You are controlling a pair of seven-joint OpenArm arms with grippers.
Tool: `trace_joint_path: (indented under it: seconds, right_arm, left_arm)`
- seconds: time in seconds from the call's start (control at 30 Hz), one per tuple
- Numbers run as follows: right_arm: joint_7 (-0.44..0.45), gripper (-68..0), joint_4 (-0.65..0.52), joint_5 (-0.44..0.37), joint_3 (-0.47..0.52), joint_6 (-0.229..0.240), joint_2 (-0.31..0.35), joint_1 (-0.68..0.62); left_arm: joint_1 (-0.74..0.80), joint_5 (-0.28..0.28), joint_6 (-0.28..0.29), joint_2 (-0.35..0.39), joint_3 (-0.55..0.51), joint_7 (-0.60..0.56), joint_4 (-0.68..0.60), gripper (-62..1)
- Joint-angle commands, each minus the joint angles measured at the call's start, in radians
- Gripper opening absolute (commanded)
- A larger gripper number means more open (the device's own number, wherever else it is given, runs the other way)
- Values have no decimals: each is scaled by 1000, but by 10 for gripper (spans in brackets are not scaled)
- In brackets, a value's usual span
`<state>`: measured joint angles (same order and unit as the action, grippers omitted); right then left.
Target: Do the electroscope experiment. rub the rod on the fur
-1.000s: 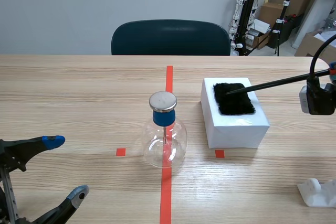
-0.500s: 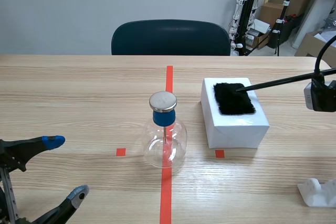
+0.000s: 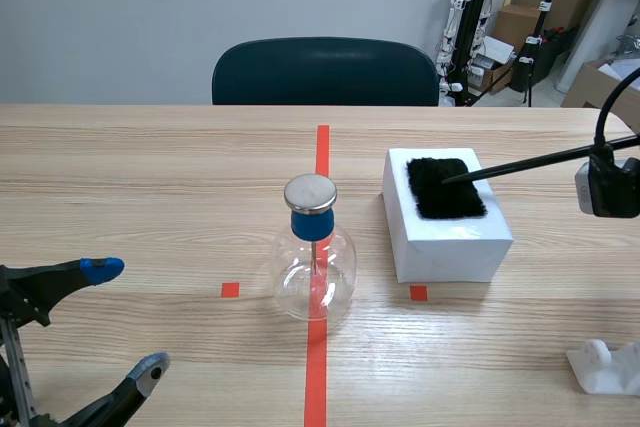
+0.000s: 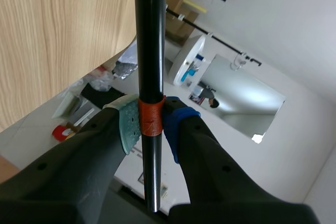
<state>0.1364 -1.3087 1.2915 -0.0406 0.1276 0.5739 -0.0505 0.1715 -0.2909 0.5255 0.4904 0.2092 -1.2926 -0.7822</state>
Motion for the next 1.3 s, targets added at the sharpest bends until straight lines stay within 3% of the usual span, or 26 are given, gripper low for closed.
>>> trace_joint_path:
  seconds: [0.0,0.17,0.3,0.67,0.83,1.1,1.27]
  right_arm:
    - [-11,-677,-7,-7,11,-6,32,-2]
    - [-2,-677,-11,-87,22,-12,35,-27]
    - [-3,-677,-63,-200,71,-56,35,-70]
    - [-20,-677,-435,-569,262,-56,13,-317]
    - [-6,-677,-578,-557,305,-90,-72,-453]
    - [120,-677,-719,-436,311,-282,-224,-687]
    - [218,-677,-755,-426,311,-390,-293,-787]
  left_arm:
    - [-3,10,1,6,-8,-19,-10,14]
    - [-3,10,1,6,-8,-19,-10,14]
    - [-3,10,1,6,-8,-19,-10,14]
    - [-3,10,1,6,-8,-19,-10,14]
    - [-3,10,1,6,-8,-19,-10,14]
    - [-3,10,1,6,-8,-19,-10,14]
    - [-3,10,1,6,-8,-19,-10,14]
